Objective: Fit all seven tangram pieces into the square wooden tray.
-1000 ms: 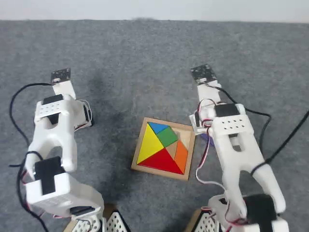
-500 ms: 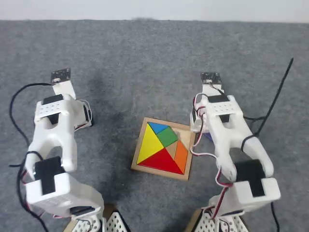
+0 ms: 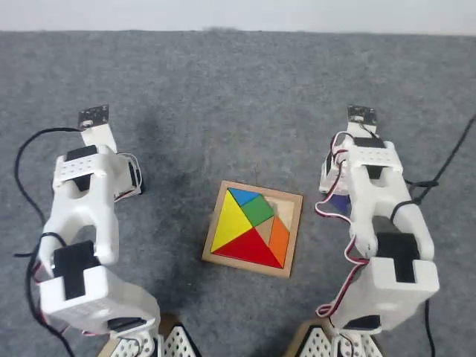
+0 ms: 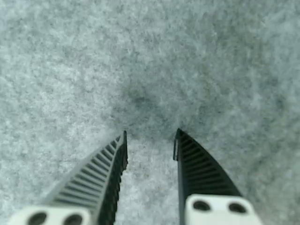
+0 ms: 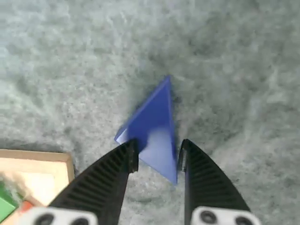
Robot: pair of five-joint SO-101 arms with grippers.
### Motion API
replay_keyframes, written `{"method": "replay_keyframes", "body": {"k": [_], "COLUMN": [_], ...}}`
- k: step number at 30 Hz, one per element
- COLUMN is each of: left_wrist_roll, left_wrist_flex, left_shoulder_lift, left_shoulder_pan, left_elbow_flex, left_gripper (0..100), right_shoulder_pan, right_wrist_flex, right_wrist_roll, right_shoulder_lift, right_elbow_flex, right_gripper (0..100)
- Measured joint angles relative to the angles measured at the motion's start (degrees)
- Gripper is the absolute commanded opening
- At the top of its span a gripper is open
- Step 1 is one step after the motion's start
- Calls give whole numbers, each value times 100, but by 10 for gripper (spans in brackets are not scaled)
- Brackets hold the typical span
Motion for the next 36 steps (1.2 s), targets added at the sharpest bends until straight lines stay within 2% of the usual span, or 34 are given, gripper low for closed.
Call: {"method": "replay_keyframes", "body": {"k": [10, 15, 25, 27, 32, 36], "left_wrist_roll": [0, 0, 0, 0, 0, 0], "left_wrist_flex": [0, 0, 0, 0, 0, 0], "left_shoulder_lift": [0, 0, 0, 0, 0, 0], "left_shoulder_pan": [0, 0, 0, 0, 0, 0], "left_elbow_flex": [0, 0, 0, 0, 0, 0], "left_gripper": [152, 152, 152, 152, 152, 152], "right_shoulder_pan": [-211, -466, -343, -316, -299, -176], "right_wrist_flex": [475, 475, 492, 563, 747, 765], "right_wrist_roll": [0, 0, 18, 18, 35, 70], "right_shoulder_lift": [-141, -158, 1055, 1231, 1407, 1389], "right_elbow_flex": [-484, -484, -1029, -1222, -1495, -1495], "right_gripper": [156, 240, 242, 240, 153, 150]}}
